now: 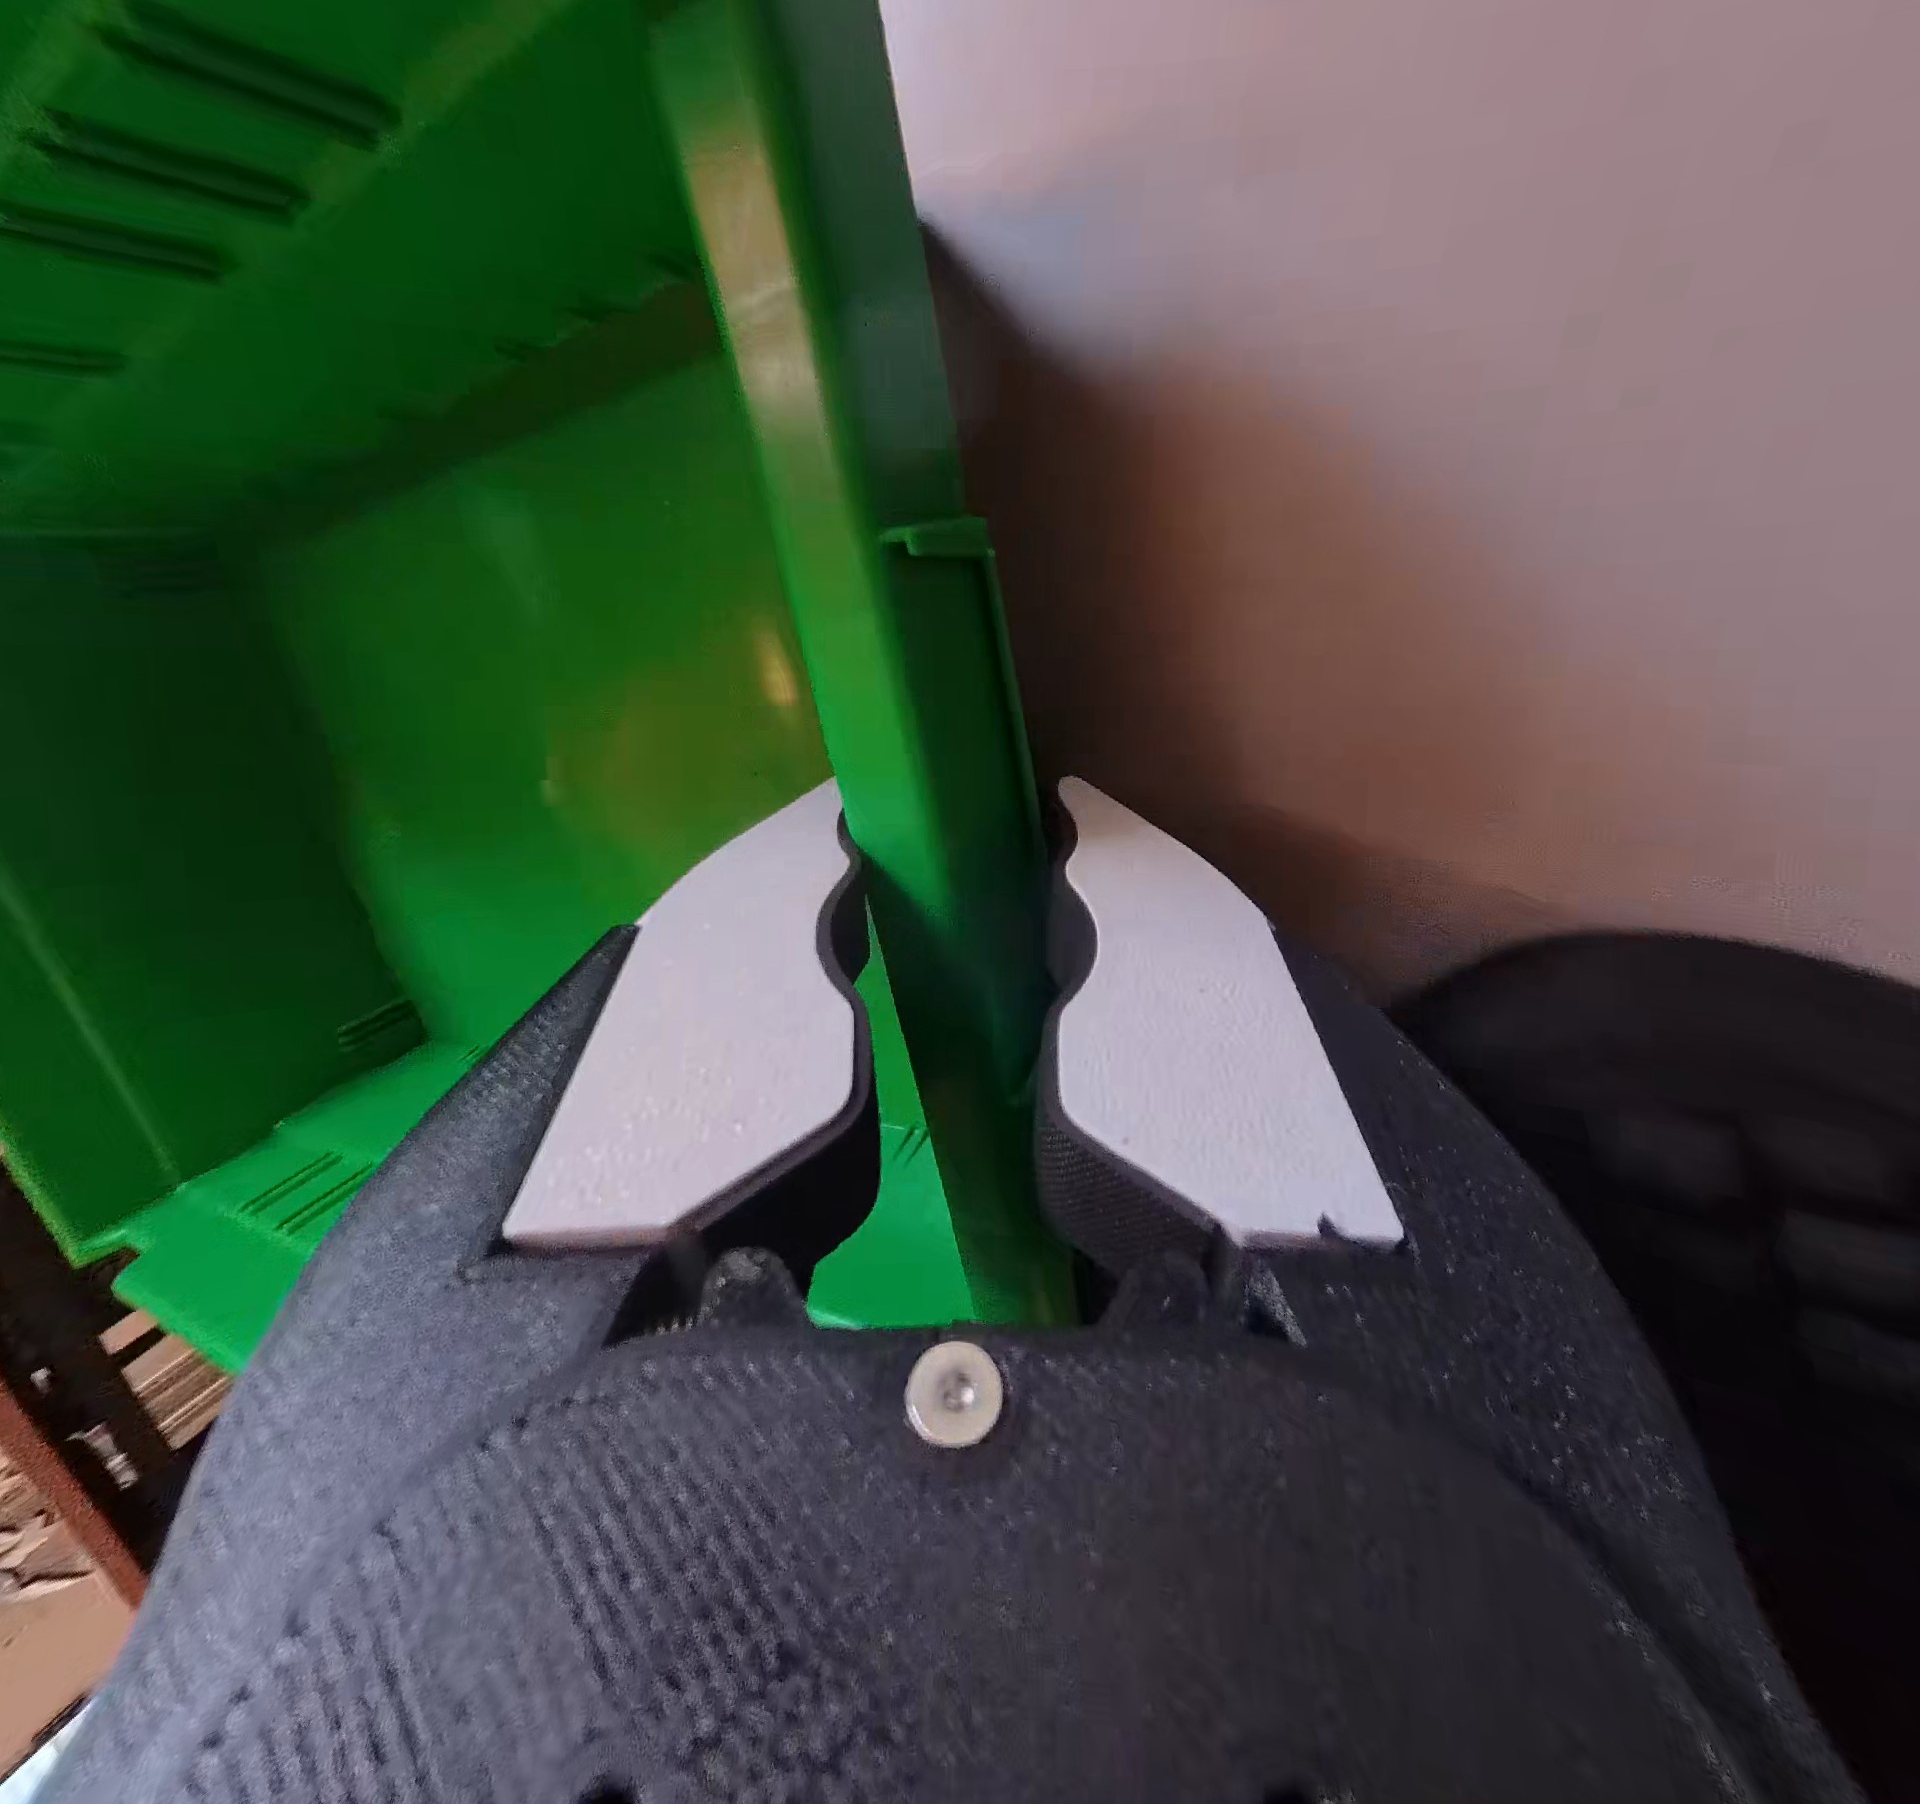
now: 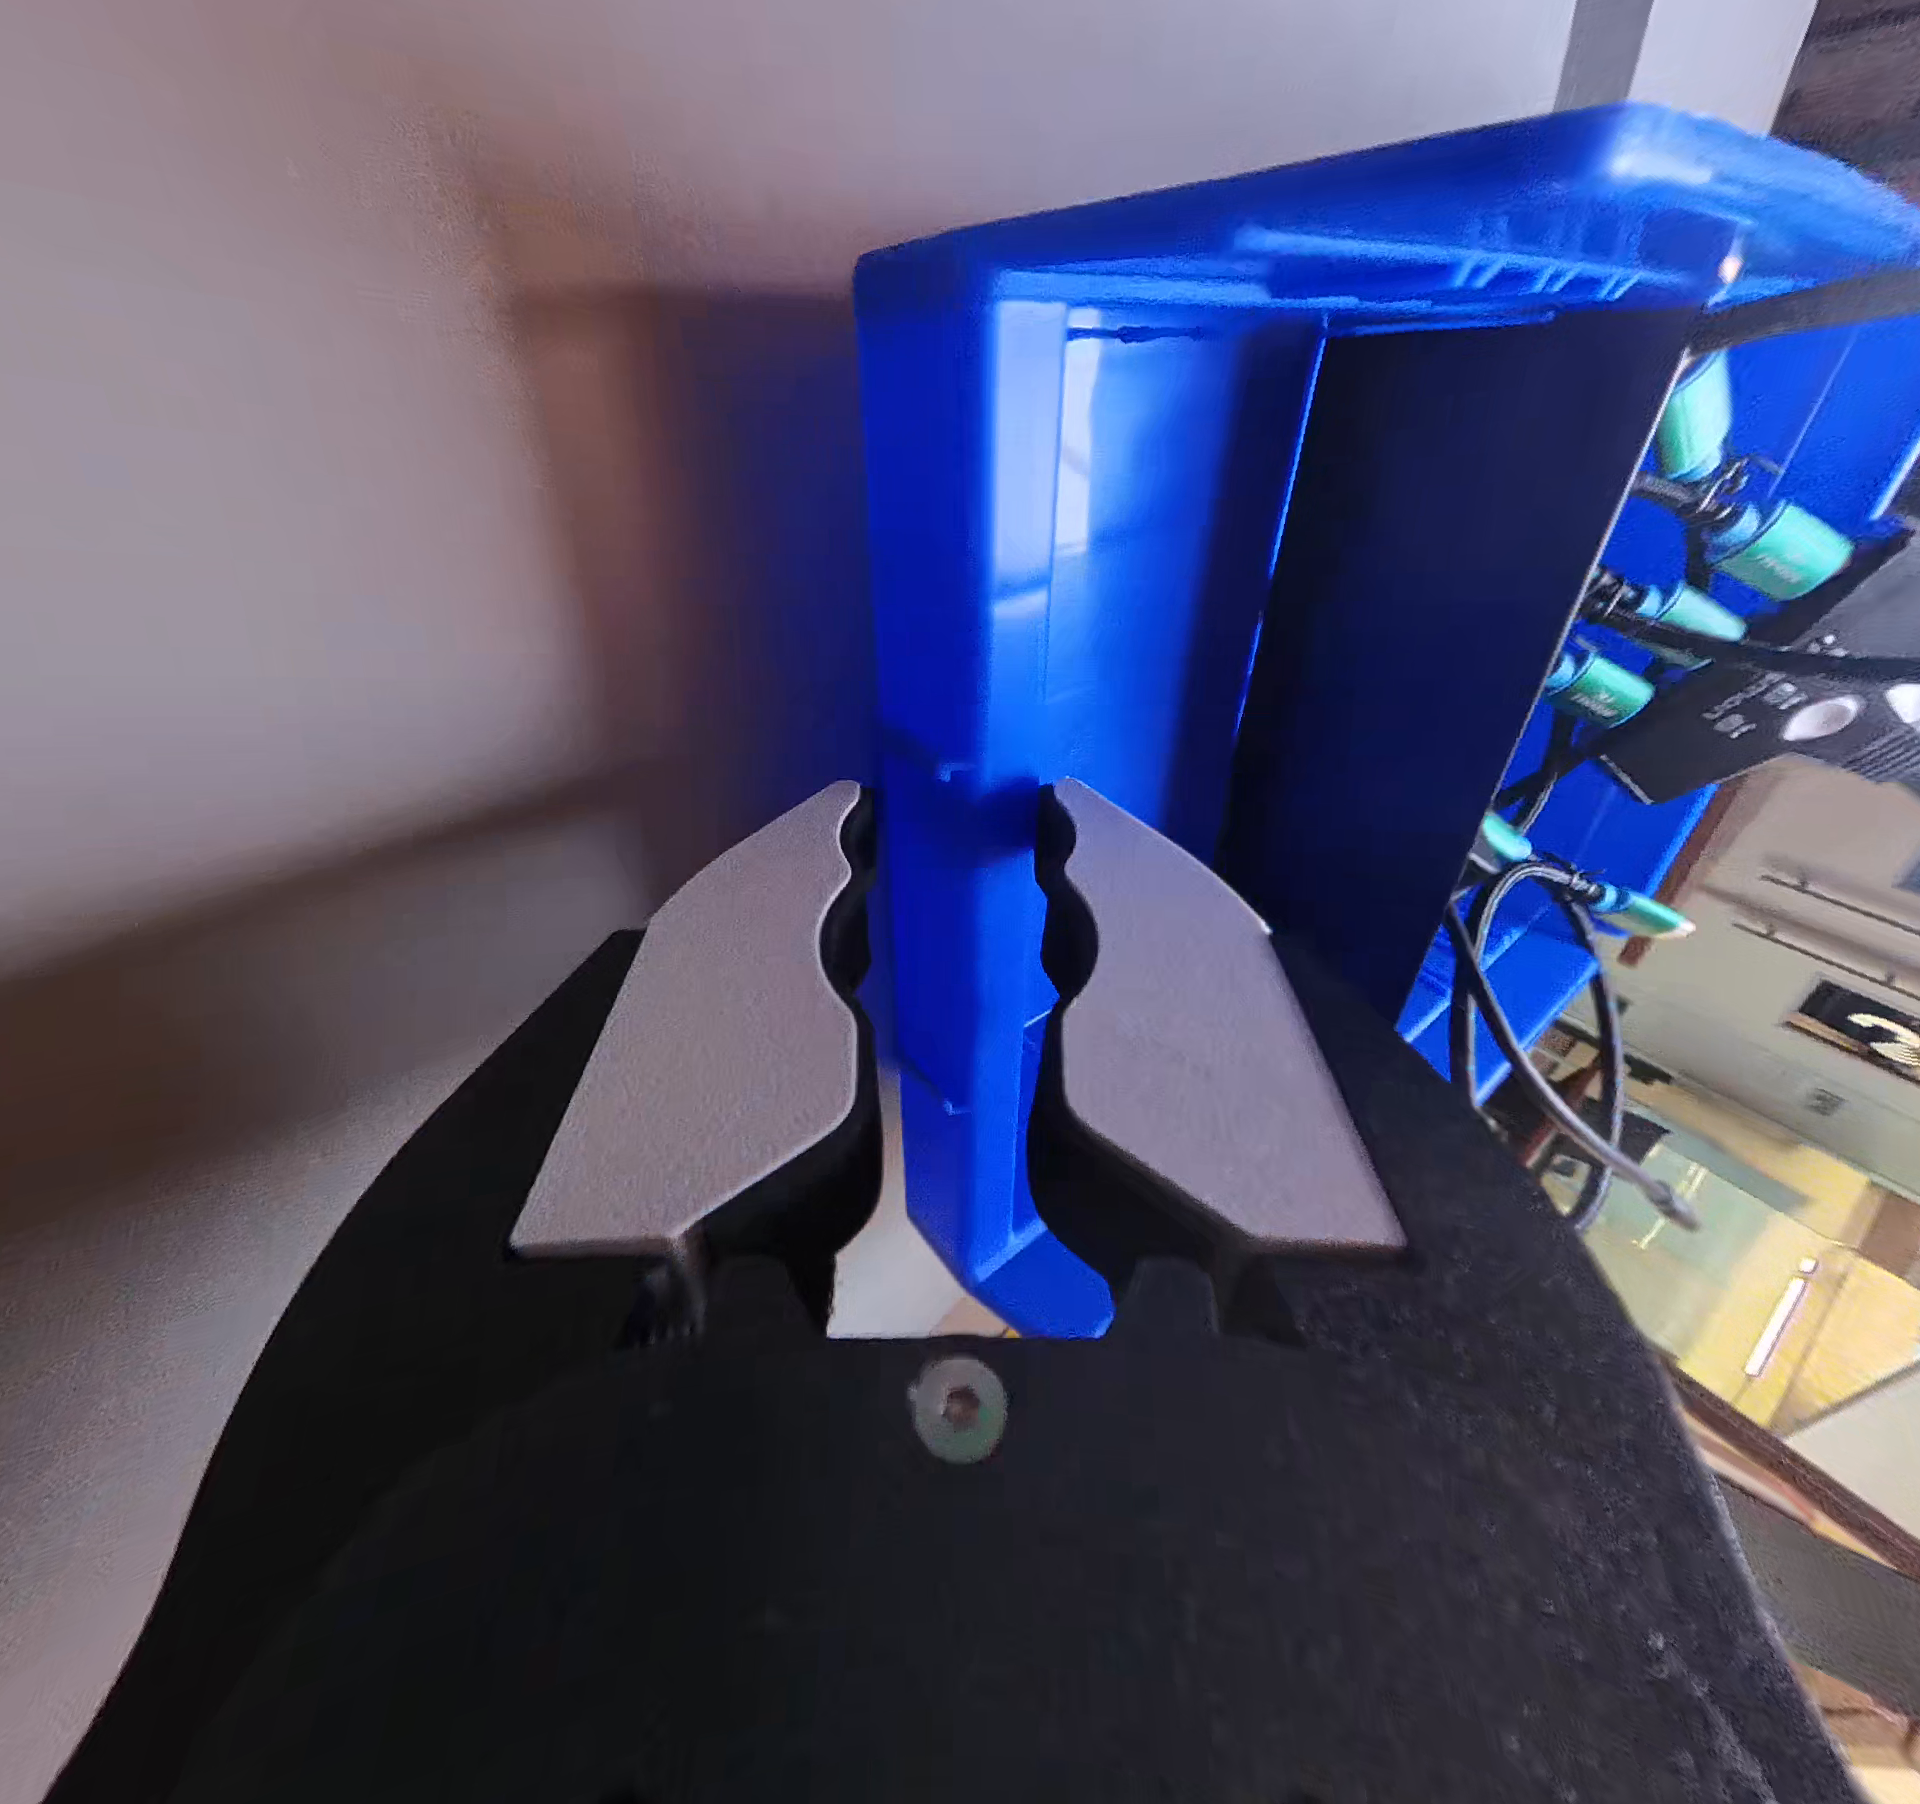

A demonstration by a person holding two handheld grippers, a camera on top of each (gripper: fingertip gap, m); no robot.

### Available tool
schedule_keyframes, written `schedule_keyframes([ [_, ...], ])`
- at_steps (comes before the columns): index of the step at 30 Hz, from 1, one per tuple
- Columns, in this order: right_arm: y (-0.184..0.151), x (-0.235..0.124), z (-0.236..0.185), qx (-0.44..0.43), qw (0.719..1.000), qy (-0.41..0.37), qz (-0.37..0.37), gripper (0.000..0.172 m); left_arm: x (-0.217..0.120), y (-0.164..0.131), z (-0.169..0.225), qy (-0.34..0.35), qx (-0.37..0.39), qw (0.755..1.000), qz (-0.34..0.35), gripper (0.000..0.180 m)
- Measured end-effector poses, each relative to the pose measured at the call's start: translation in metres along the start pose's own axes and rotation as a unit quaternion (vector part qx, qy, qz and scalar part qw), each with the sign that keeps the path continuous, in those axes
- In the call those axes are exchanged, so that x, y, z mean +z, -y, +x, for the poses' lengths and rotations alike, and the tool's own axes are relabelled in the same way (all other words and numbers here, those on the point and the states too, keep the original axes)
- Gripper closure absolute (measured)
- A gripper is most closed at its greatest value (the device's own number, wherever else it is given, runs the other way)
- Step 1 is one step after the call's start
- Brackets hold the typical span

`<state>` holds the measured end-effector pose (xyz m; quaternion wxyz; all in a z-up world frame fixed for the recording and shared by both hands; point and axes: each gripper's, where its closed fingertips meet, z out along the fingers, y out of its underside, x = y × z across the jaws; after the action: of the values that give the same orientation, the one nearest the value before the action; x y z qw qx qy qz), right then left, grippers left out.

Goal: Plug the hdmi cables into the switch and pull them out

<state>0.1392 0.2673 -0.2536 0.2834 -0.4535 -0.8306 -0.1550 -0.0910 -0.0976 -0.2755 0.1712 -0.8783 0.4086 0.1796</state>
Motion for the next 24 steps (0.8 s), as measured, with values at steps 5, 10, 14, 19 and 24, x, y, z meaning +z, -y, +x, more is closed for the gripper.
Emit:
schedule_keyframes([
  [5,0.031,-0.016,-0.020,-0.023,0.999,0.010,0.047,0.142,-0.023,0.047,-0.026,0.087,-0.084,0.987,0.103,0.148],
  [10,0.074,-0.055,-0.070,-0.059,0.993,0.002,0.105,0.141,-0.087,0.103,0.000,0.089,-0.156,0.943,0.279,0.148],
  [14,0.113,-0.084,-0.107,-0.096,0.982,0.004,0.164,0.141,-0.093,0.140,0.022,0.025,-0.220,0.908,0.356,0.147],
  [19,0.133,-0.100,-0.122,-0.139,0.970,-0.030,0.195,0.139,-0.064,0.171,0.007,-0.007,-0.291,0.887,0.358,0.136],
  [24,0.125,-0.161,-0.106,0.064,0.940,-0.064,0.328,0.127,-0.045,0.183,-0.015,0.005,-0.321,0.886,0.334,0.133],
])
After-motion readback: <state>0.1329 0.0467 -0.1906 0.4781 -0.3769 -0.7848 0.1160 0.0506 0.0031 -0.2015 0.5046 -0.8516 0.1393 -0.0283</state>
